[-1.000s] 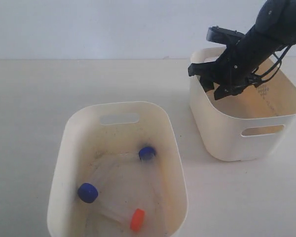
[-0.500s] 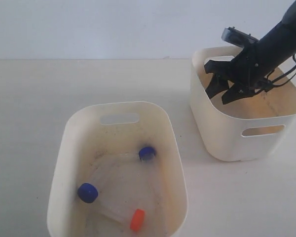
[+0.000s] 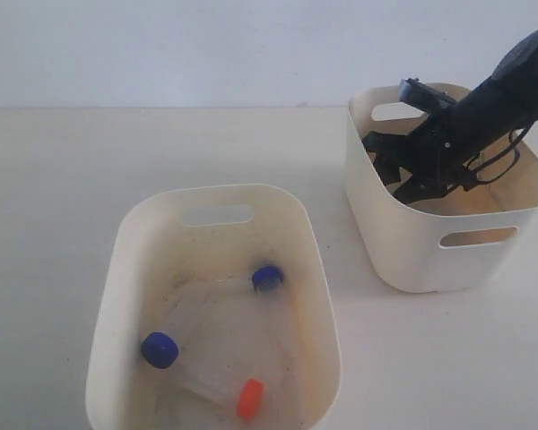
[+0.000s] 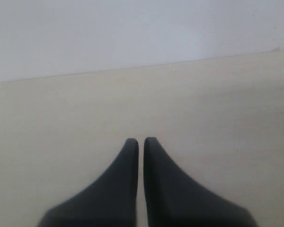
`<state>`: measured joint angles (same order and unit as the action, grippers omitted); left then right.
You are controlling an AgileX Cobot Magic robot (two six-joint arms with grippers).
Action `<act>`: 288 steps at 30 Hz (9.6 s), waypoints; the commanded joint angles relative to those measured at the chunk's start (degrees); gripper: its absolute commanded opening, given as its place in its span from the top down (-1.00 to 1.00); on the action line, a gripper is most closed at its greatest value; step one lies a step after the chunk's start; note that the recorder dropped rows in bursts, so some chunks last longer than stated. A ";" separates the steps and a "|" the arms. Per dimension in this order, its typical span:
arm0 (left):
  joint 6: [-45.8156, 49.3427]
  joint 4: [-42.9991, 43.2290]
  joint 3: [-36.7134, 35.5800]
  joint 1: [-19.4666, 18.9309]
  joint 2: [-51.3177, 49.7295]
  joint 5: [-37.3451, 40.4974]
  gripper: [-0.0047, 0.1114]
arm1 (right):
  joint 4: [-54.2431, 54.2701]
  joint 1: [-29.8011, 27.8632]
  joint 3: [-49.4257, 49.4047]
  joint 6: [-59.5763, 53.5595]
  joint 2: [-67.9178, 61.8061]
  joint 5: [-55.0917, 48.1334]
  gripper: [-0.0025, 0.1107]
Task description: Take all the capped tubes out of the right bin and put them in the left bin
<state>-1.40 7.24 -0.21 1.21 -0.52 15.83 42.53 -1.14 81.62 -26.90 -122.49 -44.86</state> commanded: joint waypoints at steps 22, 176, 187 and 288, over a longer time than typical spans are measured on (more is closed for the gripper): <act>-0.66 -0.38 0.21 -0.06 0.11 -0.84 0.84 | -9.91 4.44 0.29 5.43 -4.92 9.11 0.13; -0.66 -0.38 0.21 -0.06 0.11 -0.84 0.84 | -2.63 6.09 -64.04 24.92 94.81 34.41 0.96; -0.66 -0.38 0.21 -0.06 0.11 -0.84 0.84 | -2.86 -0.10 -76.65 21.40 113.07 44.86 0.96; -0.66 -0.38 0.21 -0.06 0.11 -0.84 0.84 | -42.98 -0.13 -81.62 48.90 122.49 23.19 0.96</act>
<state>-1.40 7.24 -0.21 1.21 -0.52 15.83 0.00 -1.09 -0.03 22.10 -0.30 -21.91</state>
